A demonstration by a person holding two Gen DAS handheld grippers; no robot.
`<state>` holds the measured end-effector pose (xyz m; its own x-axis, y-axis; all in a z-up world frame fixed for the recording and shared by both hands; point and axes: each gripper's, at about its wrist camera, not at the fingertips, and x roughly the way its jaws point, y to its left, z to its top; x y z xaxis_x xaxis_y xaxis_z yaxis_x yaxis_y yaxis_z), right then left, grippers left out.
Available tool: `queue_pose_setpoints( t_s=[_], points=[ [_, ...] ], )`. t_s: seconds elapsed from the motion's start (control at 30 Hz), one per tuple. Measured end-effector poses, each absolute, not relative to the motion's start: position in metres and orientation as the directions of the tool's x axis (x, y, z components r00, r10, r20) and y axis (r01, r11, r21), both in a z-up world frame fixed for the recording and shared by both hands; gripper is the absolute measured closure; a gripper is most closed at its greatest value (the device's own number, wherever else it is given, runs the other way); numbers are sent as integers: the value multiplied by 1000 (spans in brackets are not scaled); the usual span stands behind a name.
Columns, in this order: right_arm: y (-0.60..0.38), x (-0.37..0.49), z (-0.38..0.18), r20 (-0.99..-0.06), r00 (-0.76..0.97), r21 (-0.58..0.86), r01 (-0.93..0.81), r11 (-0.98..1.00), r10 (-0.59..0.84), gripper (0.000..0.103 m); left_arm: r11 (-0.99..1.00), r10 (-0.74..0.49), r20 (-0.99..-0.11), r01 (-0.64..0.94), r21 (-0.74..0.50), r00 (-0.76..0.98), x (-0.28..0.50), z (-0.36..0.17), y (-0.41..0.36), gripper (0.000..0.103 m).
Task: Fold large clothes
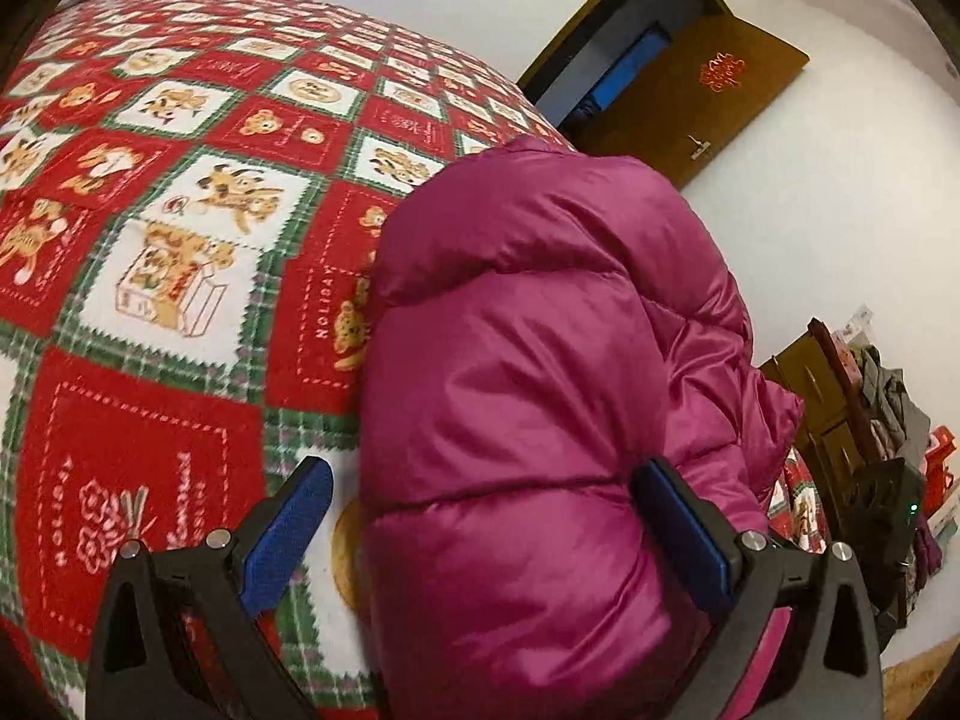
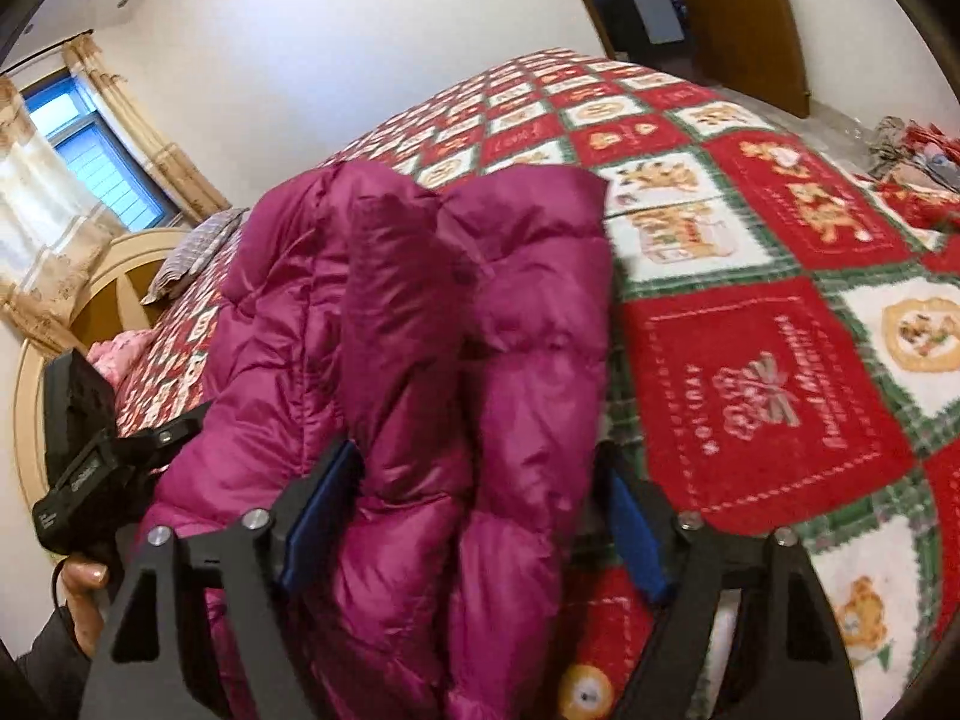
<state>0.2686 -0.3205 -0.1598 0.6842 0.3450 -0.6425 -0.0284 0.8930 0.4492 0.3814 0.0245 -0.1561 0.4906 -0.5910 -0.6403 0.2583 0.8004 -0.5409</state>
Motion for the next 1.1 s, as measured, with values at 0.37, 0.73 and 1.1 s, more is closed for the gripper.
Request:
queue_pose_setpoints(
  t_s=[0.37,0.73,1.1],
  points=[
    [-300,274,-164,-651,697,372,-50,927,299,28,842,-538,-647,323,-431,540,376,-159,15,1],
    [-297,275,-164,-640,711,372,-47,927,293,27,833,-552,-633,330,-443,543,376,-162,18,1],
    [-295,276,-166,-632,723,354,-51,934,279,24,825,-564,-621,332,-458,544,374,-163,20,1]
  ],
)
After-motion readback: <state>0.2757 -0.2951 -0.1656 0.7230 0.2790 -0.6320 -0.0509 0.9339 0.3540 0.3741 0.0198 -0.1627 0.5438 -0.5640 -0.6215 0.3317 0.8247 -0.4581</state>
